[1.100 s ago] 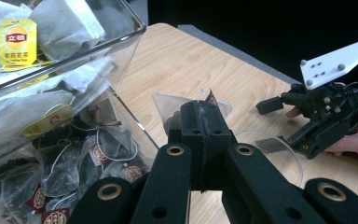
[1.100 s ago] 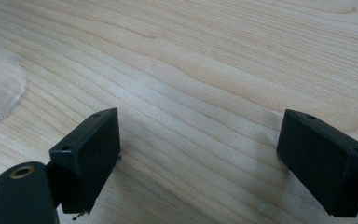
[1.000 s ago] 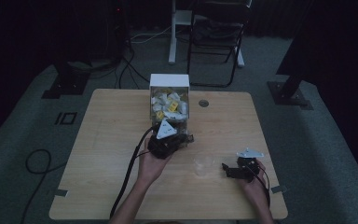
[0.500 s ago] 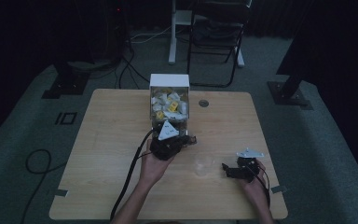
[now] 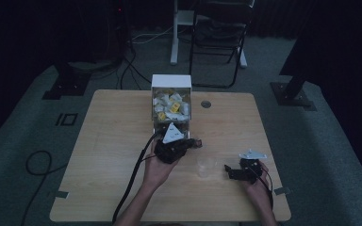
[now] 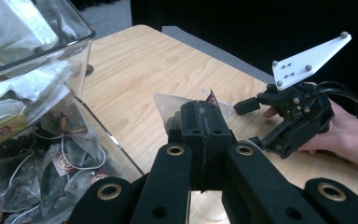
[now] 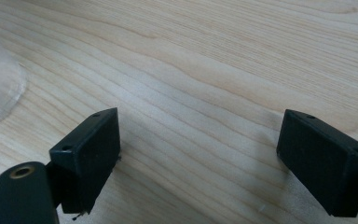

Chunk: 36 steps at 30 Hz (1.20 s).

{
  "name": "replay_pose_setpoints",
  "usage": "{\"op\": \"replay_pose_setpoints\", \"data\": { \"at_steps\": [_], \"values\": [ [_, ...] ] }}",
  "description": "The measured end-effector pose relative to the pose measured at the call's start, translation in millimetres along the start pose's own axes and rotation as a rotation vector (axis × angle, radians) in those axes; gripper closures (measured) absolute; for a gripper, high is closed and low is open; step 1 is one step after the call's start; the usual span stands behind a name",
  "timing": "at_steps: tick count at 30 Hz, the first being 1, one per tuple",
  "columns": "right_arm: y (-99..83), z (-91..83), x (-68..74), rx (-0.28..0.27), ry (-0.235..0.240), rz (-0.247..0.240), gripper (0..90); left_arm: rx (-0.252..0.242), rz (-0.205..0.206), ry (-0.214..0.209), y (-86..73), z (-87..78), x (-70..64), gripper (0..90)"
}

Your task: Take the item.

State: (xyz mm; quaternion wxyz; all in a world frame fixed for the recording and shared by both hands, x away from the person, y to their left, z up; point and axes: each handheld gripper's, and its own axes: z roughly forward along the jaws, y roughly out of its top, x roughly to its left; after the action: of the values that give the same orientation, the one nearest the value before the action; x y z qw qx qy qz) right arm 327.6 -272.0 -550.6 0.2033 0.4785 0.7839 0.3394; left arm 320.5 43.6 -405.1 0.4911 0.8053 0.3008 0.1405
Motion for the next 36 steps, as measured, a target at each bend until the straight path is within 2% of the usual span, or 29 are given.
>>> {"op": "replay_pose_setpoints", "data": {
  "at_steps": [25,36],
  "values": [
    [0.0,-0.1,0.0,0.000,-0.001,0.000,13.0,-0.010,0.008,-0.036,0.4,4.0,-14.4,90.0],
    [0.0,0.0,0.0,0.000,0.000,0.000,13.0,0.001,0.014,-0.048,-3.2,6.9,-19.4,90.0]
  ]
}}
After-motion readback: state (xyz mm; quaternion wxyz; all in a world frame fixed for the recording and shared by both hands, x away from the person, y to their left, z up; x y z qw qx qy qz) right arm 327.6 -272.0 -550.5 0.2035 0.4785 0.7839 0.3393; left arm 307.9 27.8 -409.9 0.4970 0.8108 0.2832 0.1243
